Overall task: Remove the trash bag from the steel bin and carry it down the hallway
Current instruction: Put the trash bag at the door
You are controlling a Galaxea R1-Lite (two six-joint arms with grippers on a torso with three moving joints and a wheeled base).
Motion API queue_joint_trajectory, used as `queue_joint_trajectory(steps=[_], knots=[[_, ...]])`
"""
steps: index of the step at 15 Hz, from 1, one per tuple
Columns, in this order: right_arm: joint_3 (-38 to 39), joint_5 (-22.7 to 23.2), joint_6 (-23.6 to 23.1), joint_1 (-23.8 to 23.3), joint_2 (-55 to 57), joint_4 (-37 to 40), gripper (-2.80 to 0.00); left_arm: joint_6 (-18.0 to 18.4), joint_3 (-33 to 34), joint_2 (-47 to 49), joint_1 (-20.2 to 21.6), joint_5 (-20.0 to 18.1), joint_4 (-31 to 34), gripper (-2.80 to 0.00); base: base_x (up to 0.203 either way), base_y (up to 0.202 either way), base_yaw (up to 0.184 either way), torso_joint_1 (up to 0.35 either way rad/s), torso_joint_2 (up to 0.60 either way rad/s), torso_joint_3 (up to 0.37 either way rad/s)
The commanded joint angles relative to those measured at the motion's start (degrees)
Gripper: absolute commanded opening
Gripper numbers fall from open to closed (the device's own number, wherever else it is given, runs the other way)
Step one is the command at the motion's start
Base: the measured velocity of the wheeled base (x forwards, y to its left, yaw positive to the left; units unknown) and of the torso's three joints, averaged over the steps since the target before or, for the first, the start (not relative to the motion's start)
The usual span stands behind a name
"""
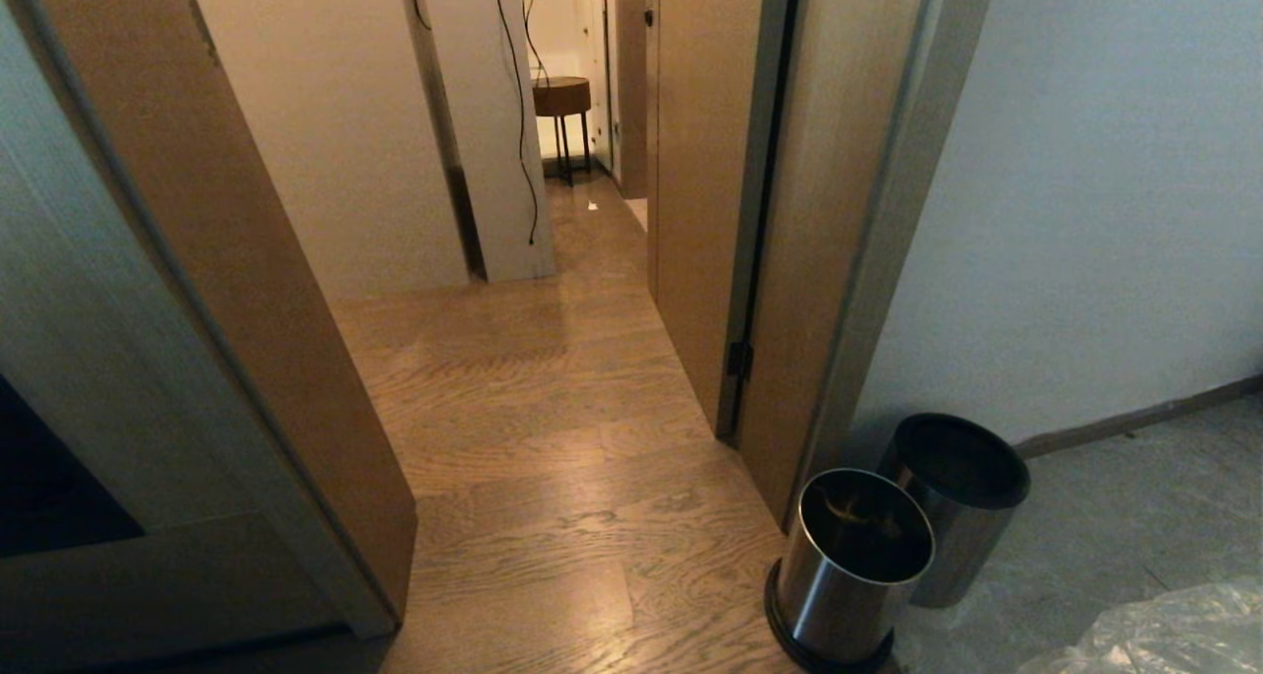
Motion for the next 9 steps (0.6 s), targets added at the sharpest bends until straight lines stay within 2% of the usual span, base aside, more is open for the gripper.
queue_joint_trajectory(steps=[1, 9], knots=[[0.18, 0.01, -0.01, 0.00, 0.07, -0.05, -2.80, -0.02, 0.00, 0.00, 0.00, 0.04, -0.01, -2.80, 0.000, 0.000, 0.000, 0.000, 0.00, 0.000], [0.17, 0.01, 1.05, 0.00, 0.16, -0.13, -2.80, -0.02, 0.00, 0.00, 0.00, 0.04, -0.01, -2.80, -0.001, 0.000, -0.009, 0.000, 0.00, -0.001]])
